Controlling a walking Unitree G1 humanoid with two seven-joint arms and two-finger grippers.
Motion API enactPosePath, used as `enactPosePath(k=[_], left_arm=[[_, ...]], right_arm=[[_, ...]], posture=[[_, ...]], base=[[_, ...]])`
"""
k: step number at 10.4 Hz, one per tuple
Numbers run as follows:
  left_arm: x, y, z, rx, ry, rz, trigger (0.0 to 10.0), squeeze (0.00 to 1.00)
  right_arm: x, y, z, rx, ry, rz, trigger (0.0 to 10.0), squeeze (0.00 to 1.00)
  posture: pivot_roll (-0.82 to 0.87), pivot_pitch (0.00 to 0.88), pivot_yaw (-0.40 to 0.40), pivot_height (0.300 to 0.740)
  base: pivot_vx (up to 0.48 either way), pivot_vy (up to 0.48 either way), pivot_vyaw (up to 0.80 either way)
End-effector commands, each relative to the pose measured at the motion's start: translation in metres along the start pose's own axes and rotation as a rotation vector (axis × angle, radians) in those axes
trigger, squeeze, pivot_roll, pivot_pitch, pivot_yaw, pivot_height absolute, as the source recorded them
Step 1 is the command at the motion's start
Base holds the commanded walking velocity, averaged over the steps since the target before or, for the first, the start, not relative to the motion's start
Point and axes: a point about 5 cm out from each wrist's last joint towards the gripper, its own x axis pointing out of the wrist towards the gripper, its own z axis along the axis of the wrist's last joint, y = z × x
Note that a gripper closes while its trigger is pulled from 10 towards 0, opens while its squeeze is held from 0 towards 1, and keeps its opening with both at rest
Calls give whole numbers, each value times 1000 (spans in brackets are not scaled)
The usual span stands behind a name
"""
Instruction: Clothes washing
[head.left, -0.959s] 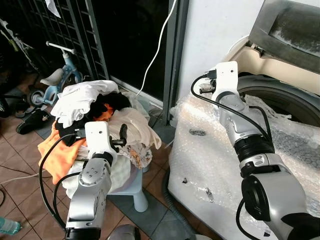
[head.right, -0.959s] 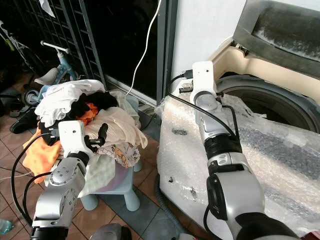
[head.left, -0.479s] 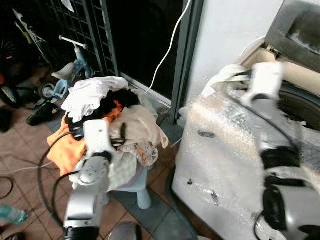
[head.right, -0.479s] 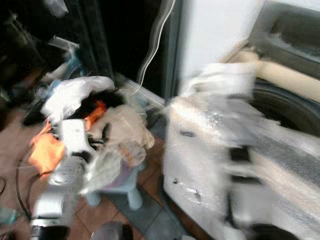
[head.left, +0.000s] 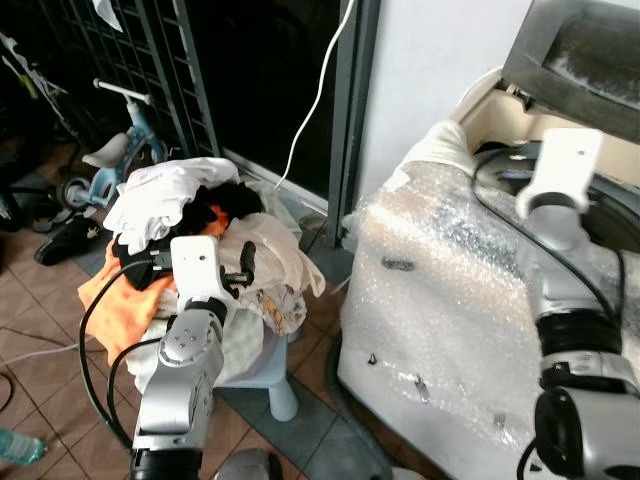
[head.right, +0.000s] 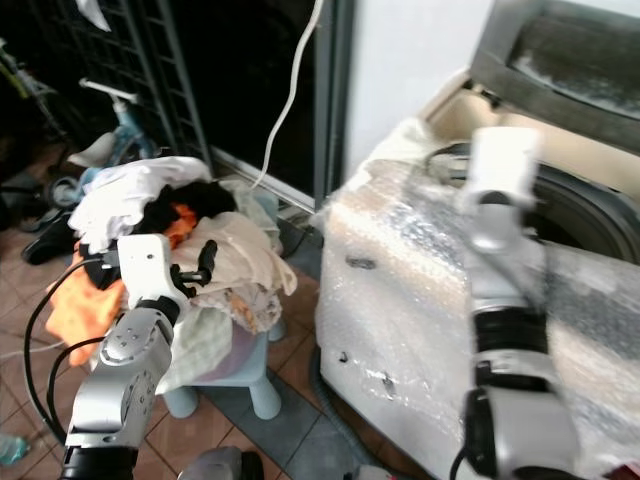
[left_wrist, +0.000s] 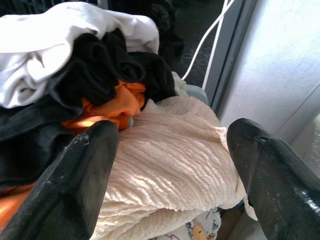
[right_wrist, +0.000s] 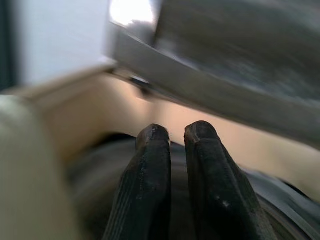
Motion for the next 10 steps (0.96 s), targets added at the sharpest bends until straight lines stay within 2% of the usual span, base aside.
enactPosePath(k=[1,2,3,4,5,6,10], left_arm=[[0,1,-1,5,4,3,10000,0],[0,1,-2,4,5,5,10000,0],[1,1,-2,4,6,1,10000,0],[1,0,-2,6,5,-5,10000,0],[1,1,-1,6,2,-3,10000,0],[1,1,0,25,-12,-5,10000,0],[4,-2,4,77,-43,-13,10000,0]], right_arm=[[6,-17,0,0,29,-89,10000,1000],[8,-25,2,-12,23,-118,10000,1000],[7,-23,5,3,-4,-85,10000,1000],[3,-12,8,3,-42,-1,10000,1000],[-4,-6,11,-37,-104,59,10000,1000],[-20,6,7,-41,-146,186,10000,1000],[-63,28,5,-19,-237,287,10000,1000]], posture=[[-47,0,14,740],[-51,0,14,740],[-56,0,18,740],[-56,0,20,740],[-57,0,23,740],[-65,0,27,740],[-66,0,38,740]], base=[[0,0,0],[0,0,0],[0,0,0],[0,0,0],[0,0,0],[0,0,0],[0,0,0]])
